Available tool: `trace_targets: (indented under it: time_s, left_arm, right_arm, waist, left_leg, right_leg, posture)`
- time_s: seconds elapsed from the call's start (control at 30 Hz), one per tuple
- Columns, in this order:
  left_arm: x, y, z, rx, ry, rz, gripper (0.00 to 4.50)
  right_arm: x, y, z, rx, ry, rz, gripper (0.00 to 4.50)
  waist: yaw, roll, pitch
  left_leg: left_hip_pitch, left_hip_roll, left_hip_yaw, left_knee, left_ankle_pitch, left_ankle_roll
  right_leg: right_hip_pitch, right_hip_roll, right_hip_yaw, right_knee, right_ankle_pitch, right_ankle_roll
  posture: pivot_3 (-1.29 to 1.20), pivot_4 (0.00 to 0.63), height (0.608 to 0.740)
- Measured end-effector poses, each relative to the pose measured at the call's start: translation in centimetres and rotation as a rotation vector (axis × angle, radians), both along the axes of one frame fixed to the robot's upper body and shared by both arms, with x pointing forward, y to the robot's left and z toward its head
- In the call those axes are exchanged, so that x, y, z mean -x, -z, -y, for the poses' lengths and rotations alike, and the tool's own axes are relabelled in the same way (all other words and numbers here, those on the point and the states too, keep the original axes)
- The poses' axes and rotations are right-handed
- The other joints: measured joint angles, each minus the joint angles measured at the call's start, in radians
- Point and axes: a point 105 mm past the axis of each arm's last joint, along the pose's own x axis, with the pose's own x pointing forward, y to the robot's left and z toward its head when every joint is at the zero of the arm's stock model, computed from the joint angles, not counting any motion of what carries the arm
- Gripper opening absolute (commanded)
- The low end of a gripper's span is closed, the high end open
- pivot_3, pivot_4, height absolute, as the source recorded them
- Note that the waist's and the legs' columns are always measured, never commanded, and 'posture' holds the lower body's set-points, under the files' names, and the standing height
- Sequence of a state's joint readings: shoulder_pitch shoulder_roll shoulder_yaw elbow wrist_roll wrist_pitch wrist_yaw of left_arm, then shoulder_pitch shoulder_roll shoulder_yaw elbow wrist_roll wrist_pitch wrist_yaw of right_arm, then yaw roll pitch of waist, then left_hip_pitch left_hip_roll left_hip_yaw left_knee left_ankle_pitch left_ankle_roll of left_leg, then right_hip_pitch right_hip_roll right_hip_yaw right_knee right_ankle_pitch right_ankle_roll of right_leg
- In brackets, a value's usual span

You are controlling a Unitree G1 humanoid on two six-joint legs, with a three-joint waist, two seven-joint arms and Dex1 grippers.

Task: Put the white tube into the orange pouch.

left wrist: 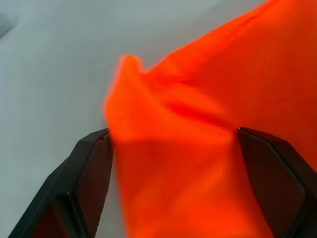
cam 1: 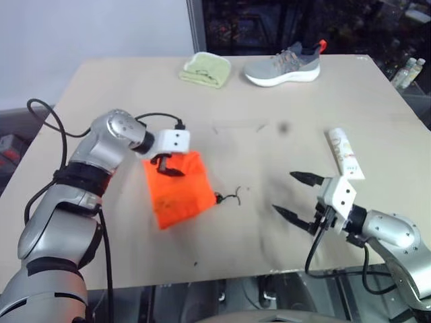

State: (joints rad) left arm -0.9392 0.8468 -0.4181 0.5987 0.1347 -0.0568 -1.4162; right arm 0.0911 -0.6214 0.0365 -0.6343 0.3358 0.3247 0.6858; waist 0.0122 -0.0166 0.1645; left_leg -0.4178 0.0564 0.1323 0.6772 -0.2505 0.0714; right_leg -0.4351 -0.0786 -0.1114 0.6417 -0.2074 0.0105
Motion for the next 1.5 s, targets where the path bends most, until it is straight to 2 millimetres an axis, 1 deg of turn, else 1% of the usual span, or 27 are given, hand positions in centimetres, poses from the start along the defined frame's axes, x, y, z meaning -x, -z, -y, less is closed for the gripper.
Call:
trace_targets:
  time_s: [0.07, 0.13, 0.17, 0.2, 0.23, 0.27, 0.3, 0.37, 0.43, 0.53, 0.57, 0.63, 0.67, 0.73, 0.83, 0.87, 0.97, 1.13, 1.27, 1.43, 1.5]
  left_arm:
    - [0.0, -1.0, 0.0, 0.064, -0.009, 0.019, 4.01]
    - [0.5, -2.0, 0.7, 0.168, -0.017, 0.009, 4.01]
    - [1.1, -2.5, 1.1, 0.232, -0.023, -0.012, 4.01]
    - [2.3, -3.2, 1.5, 0.301, -0.021, -0.043, 4.01]
    - [3.7, -3.7, 1.7, 0.334, -0.007, -0.059, 4.01]
    - [4.4, -3.9, 1.7, 0.339, 0.003, -0.065, 4.01]
    - [5.6, -4.0, 1.8, 0.347, 0.01, -0.07, 4.01]
    - [8.0, -3.8, 2.2, 0.37, 0.023, -0.095, 4.01]
    - [9.9, -3.2, 2.8, 0.392, 0.027, -0.11, 4.01]
    - [12.0, -2.2, 2.8, 0.395, 0.005, -0.12, 4.01]
    - [12.6, -1.7, 2.7, 0.391, -0.005, -0.117, 4.01]
    - [13.7, -0.3, 2.7, 0.381, -0.023, -0.118, 4.01]
    - [14.0, 0.0, 2.7, 0.381, -0.034, -0.107, 4.01]
    - [14.0, 0.6, 2.5, 0.379, -0.069, -0.069, 4.01]
    - [14.4, 2.3, 1.3, 0.335, -0.139, 0.005, 4.01]
    - [14.1, 2.7, 0.8, 0.316, -0.161, 0.042, 4.01]
    - [13.6, 2.7, 0.4, 0.29, -0.16, 0.108, 4.01]
    - [12.8, 3.6, -1.0, 0.248, -0.181, 0.203, 4.01]
    - [12.8, 4.4, -0.6, 0.249, -0.157, 0.234, 4.01]
    - [12.5, 4.5, -0.1, 0.288, -0.154, 0.291, 4.01]
    - [12.3, 4.7, 0.3, 0.297, -0.144, 0.331, 3.49]
  right_arm:
    - [-0.1, 0.0, 0.0, -0.003, 0.009, 0.002, 4.5]
    - [-0.1, 0.0, 0.0, -0.005, 0.016, 0.005, 4.5]
    - [-0.1, -0.1, 0.0, -0.006, 0.016, 0.008, 4.5]
    - [0.0, -0.2, -0.1, -0.009, 0.014, 0.012, 4.5]
    - [0.1, -0.3, -0.1, -0.013, 0.01, 0.012, 4.5]
    - [0.2, -0.3, -0.1, -0.015, 0.008, 0.011, 4.5]
    - [0.2, -0.4, -0.2, -0.021, -0.001, 0.008, 4.5]
    - [0.6, -0.4, -0.4, -0.035, -0.028, -0.006, 4.5]
    - [1.0, -0.6, -0.8, -0.048, -0.067, -0.014, 4.5]
    - [1.5, -0.9, -1.4, -0.063, -0.124, -0.017, 4.5]
    - [1.6, -0.9, -1.6, -0.061, -0.144, -0.017, 4.5]
    - [1.9, -1.0, -1.9, -0.056, -0.178, -0.018, 4.5]
    - [1.9, -1.0, -2.0, -0.057, -0.192, -0.018, 4.5]
    - [2.1, -1.2, -2.1, -0.054, -0.22, -0.016, 4.5]
    - [2.6, -1.4, -2.2, -0.029, -0.286, -0.012, 4.5]
    - [2.7, -1.5, -2.3, -0.023, -0.305, -0.009, 4.5]
    - [2.6, -1.8, -2.3, -0.018, -0.322, 0.008, 4.5]
    - [2.5, -1.8, -2.3, -0.014, -0.325, 0.007, 4.5]
    - [2.5, -1.8, -2.3, -0.012, -0.324, 0.015, 4.5]
    - [2.4, -1.8, -2.2, -0.01, -0.32, 0.02, 4.5]
    - [2.3, -1.9, -2.2, -0.009, -0.316, 0.022, 4.5]
  waist:
    - [0.001, 0.0, 0.0]
    - [0.001, 0.0, 0.0]
    - [0.001, 0.0, 0.0]
    - [-0.002, 0.0, 0.0]
    - [-0.004, 0.0, 0.0]
    - [-0.007, 0.0, 0.0]
    - [-0.011, 0.0, 0.0]
    - [-0.016, 0.0, 0.0]
    - [-0.015, 0.0, 0.0]
    - [-0.012, 0.001, 0.0]
    - [-0.012, 0.001, 0.0]
    - [-0.011, 0.001, 0.0]
    - [-0.005, 0.001, 0.0]
    - [0.002, 0.002, 0.0]
    - [0.002, 0.003, 0.0]
    - [0.005, 0.003, 0.0]
    - [0.007, 0.003, 0.0]
    - [0.003, 0.003, 0.0]
    - [0.003, 0.003, 0.0]
    - [0.003, 0.004, 0.0]
    - [0.003, 0.004, 0.0]
  left_leg:
    - [0.0, 0.0, -0.001, 0.001, 0.0, 0.0]
    - [0.0, 0.0, -0.001, 0.002, 0.0, 0.0]
    - [0.0, 0.0, -0.001, 0.003, 0.0, 0.0]
    - [-0.001, 0.0, -0.001, 0.003, 0.001, -0.001]
    - [-0.001, 0.0, -0.001, 0.004, 0.002, -0.003]
    - [-0.001, 0.0, -0.001, 0.003, 0.002, -0.003]
    - [0.0, 0.0, -0.001, 0.003, 0.002, -0.003]
    - [0.0, 0.0, -0.001, 0.003, 0.002, -0.003]
    - [0.001, 0.0, -0.002, 0.003, 0.002, -0.003]
    - [0.003, 0.0, -0.003, 0.003, -0.001, 0.0]
    - [0.004, 0.0, -0.003, 0.003, -0.002, -0.002]
    - [0.004, 0.001, -0.003, 0.003, -0.003, -0.004]
    - [0.003, 0.0, -0.004, 0.003, -0.003, -0.005]
    - [0.003, 0.0, -0.004, 0.003, -0.003, -0.005]
    - [0.002, 0.0, -0.004, 0.002, -0.003, -0.005]
    - [0.002, 0.0, -0.005, 0.002, -0.003, -0.005]
    - [0.002, 0.0, -0.005, 0.002, -0.003, -0.005]
    - [0.002, 0.0, -0.004, 0.001, -0.004, -0.005]
    - [0.002, 0.0, -0.004, 0.0, -0.004, -0.004]
    - [0.002, 0.0, -0.004, 0.0, -0.004, -0.004]
    - [0.002, 0.0, -0.004, 0.0, -0.004, -0.004]
  right_leg:
    - [0.0, 0.0, 0.0, 0.001, 0.0, 0.0]
    - [0.001, 0.0, 0.0, 0.001, 0.0, 0.0]
    - [0.001, 0.0, 0.0, 0.001, 0.0, 0.0]
    - [0.001, 0.0, 0.0, 0.001, 0.001, 0.001]
    - [0.001, 0.0, 0.001, 0.001, 0.001, 0.002]
    - [0.001, 0.0, 0.002, 0.001, 0.001, 0.002]
    - [0.001, 0.0, 0.002, 0.001, 0.001, 0.002]
    - [0.002, 0.0, 0.004, 0.0, 0.0, 0.003]
    - [0.003, -0.001, 0.004, 0.001, 0.0, 0.002]
    - [0.004, -0.001, 0.003, 0.001, -0.002, 0.0]
    - [0.004, -0.001, 0.003, 0.001, -0.002, 0.0]
    - [0.004, -0.004, 0.003, 0.001, -0.002, 0.0]
    - [0.003, -0.007, 0.002, 0.001, -0.002, 0.0]
    - [0.004, -0.007, 0.001, 0.001, -0.002, 0.0]
    - [0.003, -0.008, 0.001, -0.001, -0.002, 0.0]
    - [0.003, -0.008, 0.0, -0.001, -0.002, 0.0]
    - [0.003, -0.008, -0.003, -0.001, -0.002, 0.0]
    - [0.002, -0.008, -0.004, -0.001, -0.002, 0.0]
    - [0.002, -0.009, -0.004, -0.001, -0.002, 0.0]
    - [0.002, -0.009, -0.004, -0.001, -0.002, 0.0]
    - [0.002, -0.009, -0.004, -0.001, -0.002, 0.0]
  posture:
    - [0.0, 0.15, 0.74]
    - [0.0, 0.15, 0.74]
    - [0.0, 0.15, 0.74]
    - [0.0, 0.15, 0.74]
    - [0.0, 0.15, 0.74]
    - [0.0, 0.15, 0.74]
    - [0.0, 0.15, 0.74]
    - [0.0, 0.15, 0.74]
    - [0.0, 0.15, 0.74]
    - [0.0, 0.15, 0.74]
    - [0.0, 0.15, 0.74]
    - [0.0, 0.15, 0.74]
    - [0.0, 0.15, 0.74]
    - [0.0, 0.15, 0.74]
    - [0.0, 0.15, 0.74]
    - [0.0, 0.15, 0.74]
    - [0.0, 0.15, 0.74]
    - [0.0, 0.15, 0.74]
    - [0.0, 0.15, 0.74]
    - [0.0, 0.15, 0.74]
    - [0.0, 0.15, 0.74]
